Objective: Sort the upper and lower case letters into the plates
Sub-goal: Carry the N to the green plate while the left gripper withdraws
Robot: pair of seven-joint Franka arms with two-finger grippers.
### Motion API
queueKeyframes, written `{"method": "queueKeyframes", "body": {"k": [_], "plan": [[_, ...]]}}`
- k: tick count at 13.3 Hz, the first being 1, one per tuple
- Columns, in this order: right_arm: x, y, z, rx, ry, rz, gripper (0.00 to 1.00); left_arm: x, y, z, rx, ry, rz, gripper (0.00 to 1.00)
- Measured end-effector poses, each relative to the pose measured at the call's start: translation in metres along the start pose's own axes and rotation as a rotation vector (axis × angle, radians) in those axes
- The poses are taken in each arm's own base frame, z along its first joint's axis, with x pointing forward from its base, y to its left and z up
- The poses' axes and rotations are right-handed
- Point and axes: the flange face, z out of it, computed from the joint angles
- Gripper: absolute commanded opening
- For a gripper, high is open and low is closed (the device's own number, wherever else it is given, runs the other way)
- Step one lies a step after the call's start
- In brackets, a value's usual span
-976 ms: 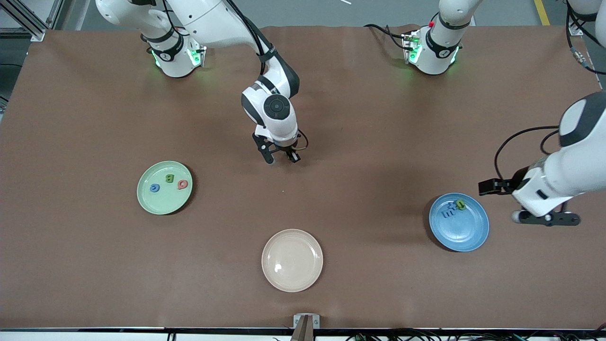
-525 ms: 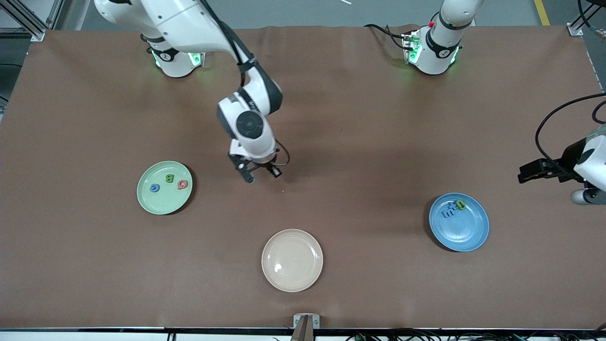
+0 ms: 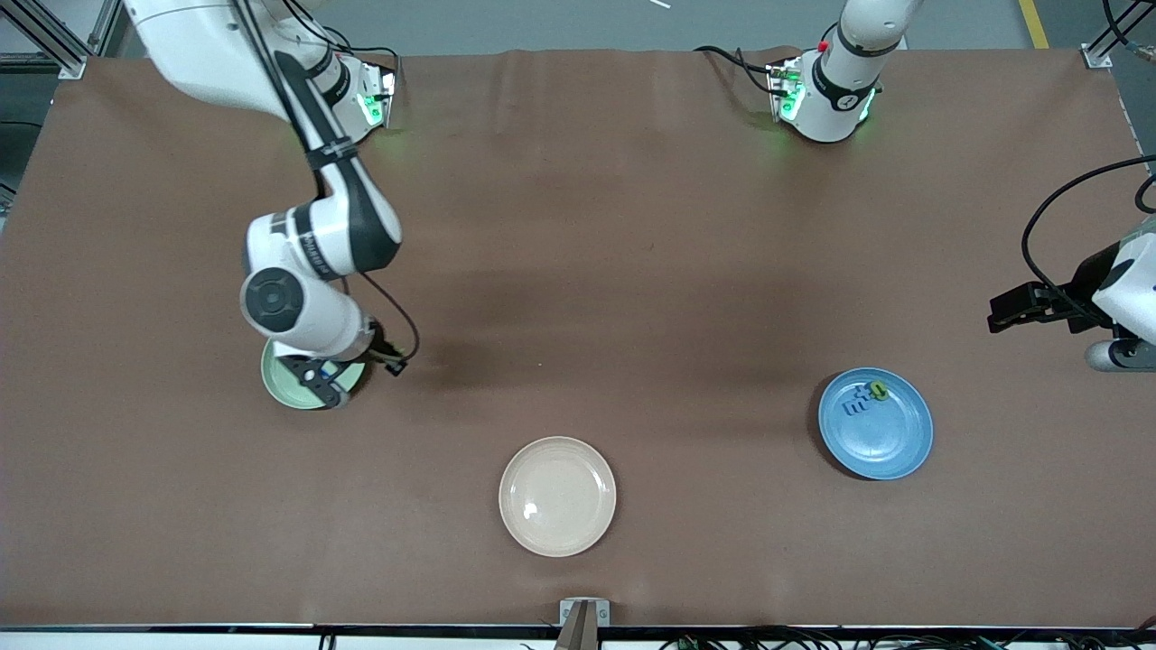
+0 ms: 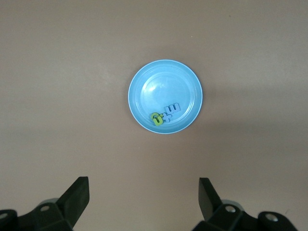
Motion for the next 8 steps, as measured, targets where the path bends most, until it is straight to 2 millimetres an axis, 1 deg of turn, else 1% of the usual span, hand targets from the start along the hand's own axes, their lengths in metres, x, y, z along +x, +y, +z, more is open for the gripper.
{"method": "queueKeyframes", "body": {"k": [2,4,5,7,8], "plan": [[0.034,0.028,0.002,0.013,0.007,-0.046,0.01,-0.002,0.002,-0.001,0.004,-0.011,0.004,1.00],[0.064,0.054,0.004,0.033,0.024,-0.094,0.01,-0.006,0.007,-0.005,0.008,-0.015,0.015,1.00],[0.077,0.067,0.009,0.043,0.036,-0.114,0.01,-0.007,0.010,-0.009,0.012,-0.010,0.019,1.00],[0.095,0.088,0.028,0.054,0.055,-0.135,0.01,-0.010,0.017,-0.016,0.025,-0.001,0.024,1.00],[0.099,0.093,0.040,0.052,0.057,-0.139,0.02,-0.011,0.021,-0.017,0.030,0.001,0.029,1.00]]}}
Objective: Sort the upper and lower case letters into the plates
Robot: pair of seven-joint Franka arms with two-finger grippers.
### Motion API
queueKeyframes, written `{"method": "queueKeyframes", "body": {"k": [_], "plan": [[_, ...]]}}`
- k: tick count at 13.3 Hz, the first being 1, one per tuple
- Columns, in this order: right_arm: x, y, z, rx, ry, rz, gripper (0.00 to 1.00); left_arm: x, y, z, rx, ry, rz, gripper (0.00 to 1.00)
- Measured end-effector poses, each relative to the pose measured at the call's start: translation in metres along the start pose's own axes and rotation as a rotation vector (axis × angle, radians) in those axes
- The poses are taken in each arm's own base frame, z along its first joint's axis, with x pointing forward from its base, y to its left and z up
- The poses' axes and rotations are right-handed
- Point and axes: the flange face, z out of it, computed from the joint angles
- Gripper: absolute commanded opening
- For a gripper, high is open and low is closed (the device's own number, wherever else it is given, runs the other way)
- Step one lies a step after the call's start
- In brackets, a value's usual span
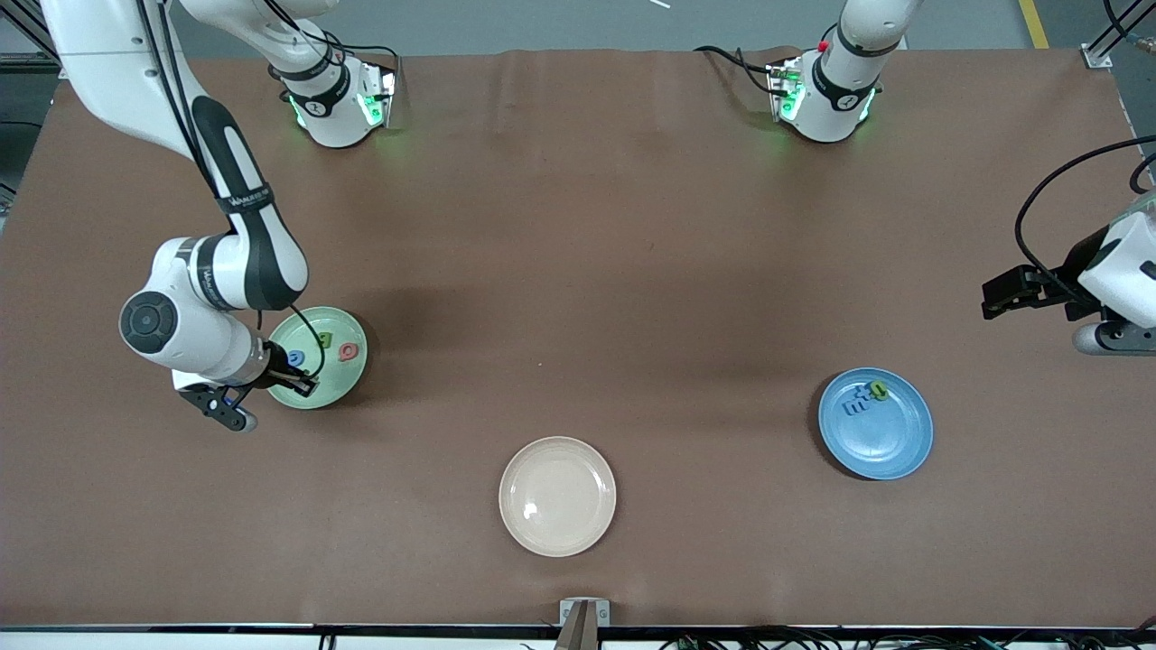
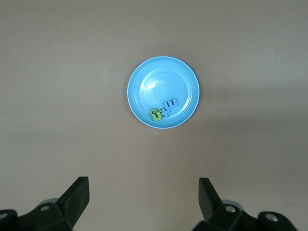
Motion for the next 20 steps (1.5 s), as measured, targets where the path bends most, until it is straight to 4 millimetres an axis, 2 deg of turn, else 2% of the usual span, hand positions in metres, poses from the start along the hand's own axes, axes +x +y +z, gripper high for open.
{"method": "queueKeyframes", "body": {"k": [2,4,6,9,10,11,12,15,17,18,20], "plan": [[0.001,0.003,0.020,-0.007,-0.005,-0.004,0.02,0.001,0.007,0.003,0.017,-0.009,0.006,1.00],[0.001,0.004,0.036,-0.014,-0.011,-0.005,0.11,0.006,0.014,0.012,0.060,-0.024,-0.002,1.00],[0.000,0.004,0.041,-0.018,-0.017,-0.005,0.24,0.011,0.028,0.013,0.092,-0.030,-0.012,1.00],[0.000,0.004,0.041,-0.019,-0.018,-0.007,0.34,0.008,0.036,0.006,0.105,-0.053,-0.059,1.00],[0.000,0.005,0.041,-0.019,-0.019,-0.010,0.57,0.005,0.033,0.003,0.104,-0.060,-0.080,1.00],[0.000,0.006,0.041,-0.020,-0.020,-0.011,0.95,0.003,0.030,-0.001,0.103,-0.066,-0.097,1.00],[0.001,0.007,0.041,-0.020,-0.021,-0.009,1.00,0.001,0.028,-0.004,0.101,-0.071,-0.099,1.00],[0.003,0.012,0.042,-0.021,-0.026,-0.008,1.00,-0.006,0.016,-0.022,0.061,-0.055,-0.110,1.00],[0.000,0.008,0.037,-0.027,-0.045,-0.023,1.00,-0.015,0.008,-0.038,0.023,-0.038,-0.124,1.00],[0.000,0.004,0.028,-0.028,-0.055,-0.043,1.00,-0.019,0.006,-0.045,0.004,-0.033,-0.118,1.00],[0.002,-0.002,-0.010,-0.028,-0.076,-0.127,1.00,-0.030,0.006,-0.052,-0.020,-0.034,-0.104,1.00]]}}
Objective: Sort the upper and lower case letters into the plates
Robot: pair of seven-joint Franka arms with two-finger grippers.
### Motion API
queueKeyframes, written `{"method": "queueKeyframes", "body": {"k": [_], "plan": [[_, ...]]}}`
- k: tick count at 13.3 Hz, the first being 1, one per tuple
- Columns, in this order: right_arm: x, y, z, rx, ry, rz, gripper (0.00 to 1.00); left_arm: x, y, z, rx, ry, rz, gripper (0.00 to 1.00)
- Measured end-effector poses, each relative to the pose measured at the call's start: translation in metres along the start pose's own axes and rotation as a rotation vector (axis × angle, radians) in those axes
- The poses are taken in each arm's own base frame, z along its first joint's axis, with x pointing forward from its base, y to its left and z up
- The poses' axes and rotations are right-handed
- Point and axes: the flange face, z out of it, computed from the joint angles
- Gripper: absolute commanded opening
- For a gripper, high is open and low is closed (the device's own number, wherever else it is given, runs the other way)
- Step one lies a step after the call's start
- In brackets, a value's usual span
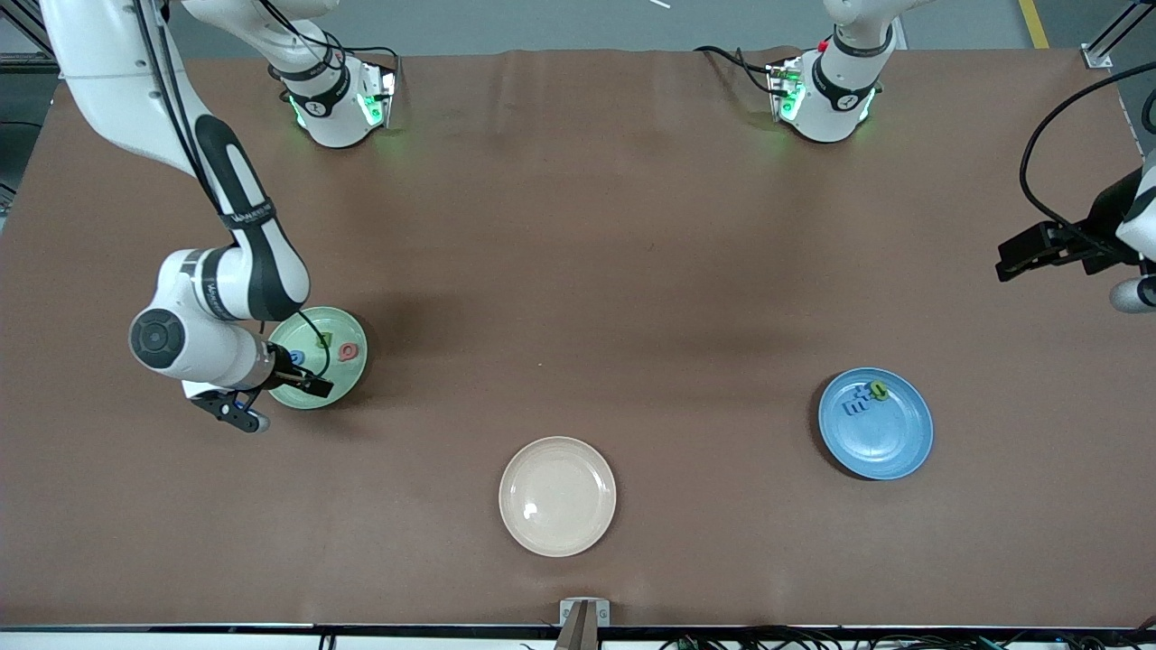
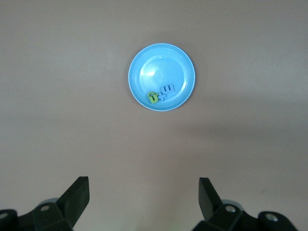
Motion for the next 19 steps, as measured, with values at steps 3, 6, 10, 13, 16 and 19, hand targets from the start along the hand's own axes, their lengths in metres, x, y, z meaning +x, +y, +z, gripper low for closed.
{"method": "queueKeyframes", "body": {"k": [3,6,10,13,16,19], "plan": [[-0.002,0.005,-0.066,-0.010,-0.010,-0.141,1.00,-0.027,0.019,-0.004,0.017,-0.009,0.015,1.00],[-0.007,0.020,-0.125,-0.076,-0.071,-0.197,1.00,-0.058,0.028,-0.015,0.020,0.000,0.026,1.00],[-0.010,0.040,-0.208,-0.089,-0.140,-0.273,1.00,-0.096,0.031,-0.023,0.032,0.030,0.034,1.00],[-0.005,0.071,-0.236,-0.072,-0.141,-0.308,1.00,-0.109,0.029,-0.024,0.027,0.044,0.025,1.00],[0.003,0.096,-0.242,-0.061,-0.139,-0.302,1.00,-0.108,0.032,-0.027,0.023,0.062,0.023,1.00],[0.001,0.090,-0.272,-0.054,-0.095,-0.313,1.00,-0.102,0.037,-0.029,0.014,0.075,0.027,1.00]]}}
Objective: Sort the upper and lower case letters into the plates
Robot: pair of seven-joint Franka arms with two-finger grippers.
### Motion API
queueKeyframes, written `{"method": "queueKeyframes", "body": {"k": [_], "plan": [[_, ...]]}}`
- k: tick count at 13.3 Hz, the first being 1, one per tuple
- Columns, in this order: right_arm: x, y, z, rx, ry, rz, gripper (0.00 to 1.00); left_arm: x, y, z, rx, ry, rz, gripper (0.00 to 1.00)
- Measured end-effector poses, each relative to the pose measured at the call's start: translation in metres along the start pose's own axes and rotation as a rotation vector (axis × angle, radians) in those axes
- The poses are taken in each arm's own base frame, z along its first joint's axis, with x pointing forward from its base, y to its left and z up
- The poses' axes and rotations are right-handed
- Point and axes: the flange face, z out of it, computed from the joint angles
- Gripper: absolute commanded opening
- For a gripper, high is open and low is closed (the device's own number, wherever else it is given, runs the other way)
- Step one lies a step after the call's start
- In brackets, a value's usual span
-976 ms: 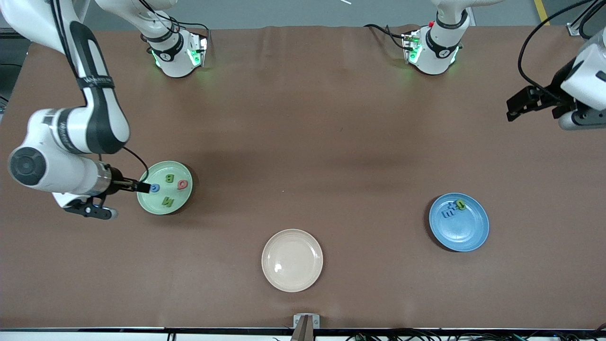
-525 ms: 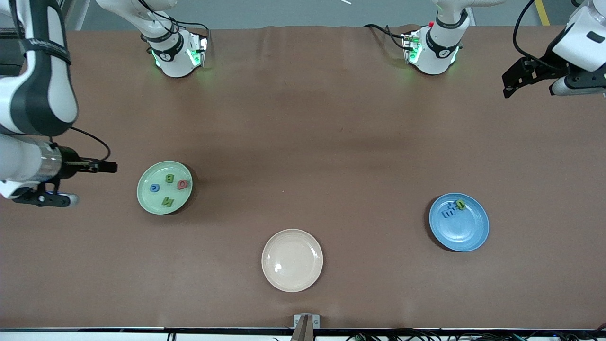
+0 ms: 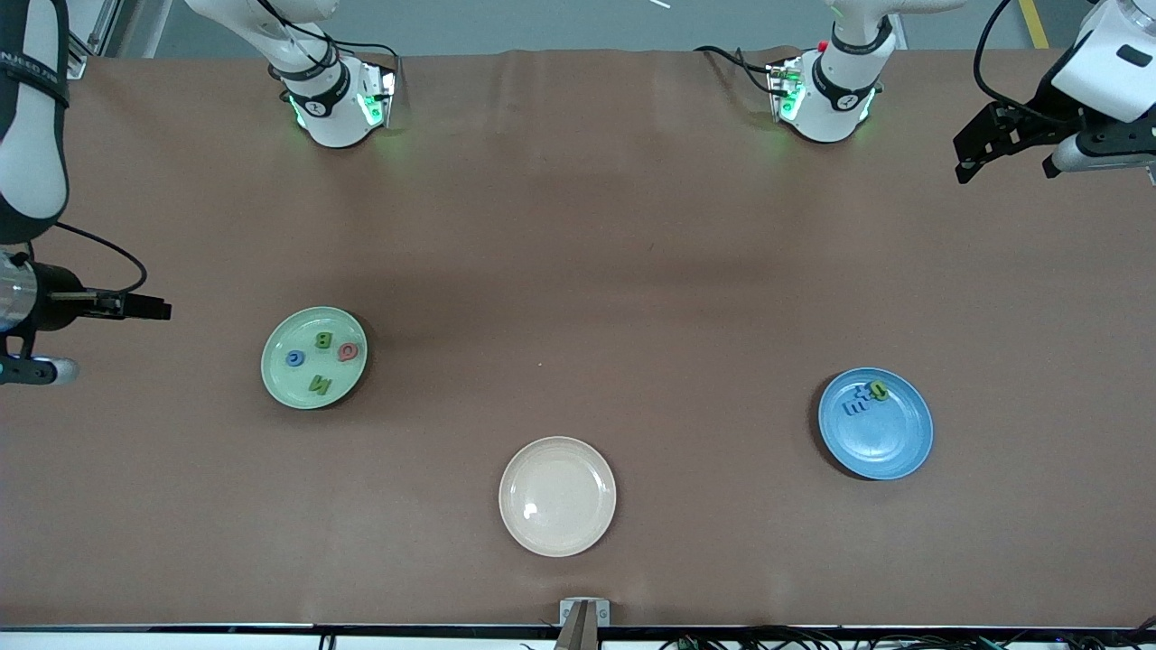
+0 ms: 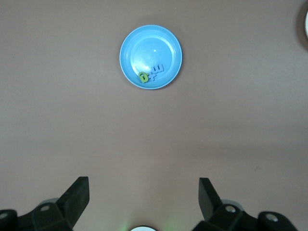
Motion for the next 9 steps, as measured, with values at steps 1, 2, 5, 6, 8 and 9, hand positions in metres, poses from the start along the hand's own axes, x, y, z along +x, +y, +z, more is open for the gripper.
{"method": "queueKeyframes", "body": {"k": [1,2,5,6,8,9], "plan": [[-0.001,-0.002,-0.008,0.000,0.012,-0.003,1.00,0.006,-0.001,0.000,-0.002,0.001,-0.003,1.00],[-0.001,-0.002,-0.013,0.000,0.023,-0.003,1.00,0.011,-0.002,0.002,-0.004,-0.001,-0.005,1.00],[-0.002,-0.002,-0.023,-0.001,0.043,-0.004,1.00,0.019,-0.002,0.005,-0.006,-0.005,-0.007,1.00],[-0.003,-0.003,-0.023,-0.001,0.042,-0.005,1.00,0.019,-0.002,0.003,-0.007,-0.001,-0.006,1.00],[-0.005,-0.004,-0.021,0.000,0.022,-0.007,1.00,0.020,0.001,0.001,-0.007,-0.001,-0.001,1.00],[-0.006,-0.005,-0.020,0.000,0.010,-0.009,1.00,0.019,0.002,0.002,-0.005,-0.014,0.001,1.00]]}}
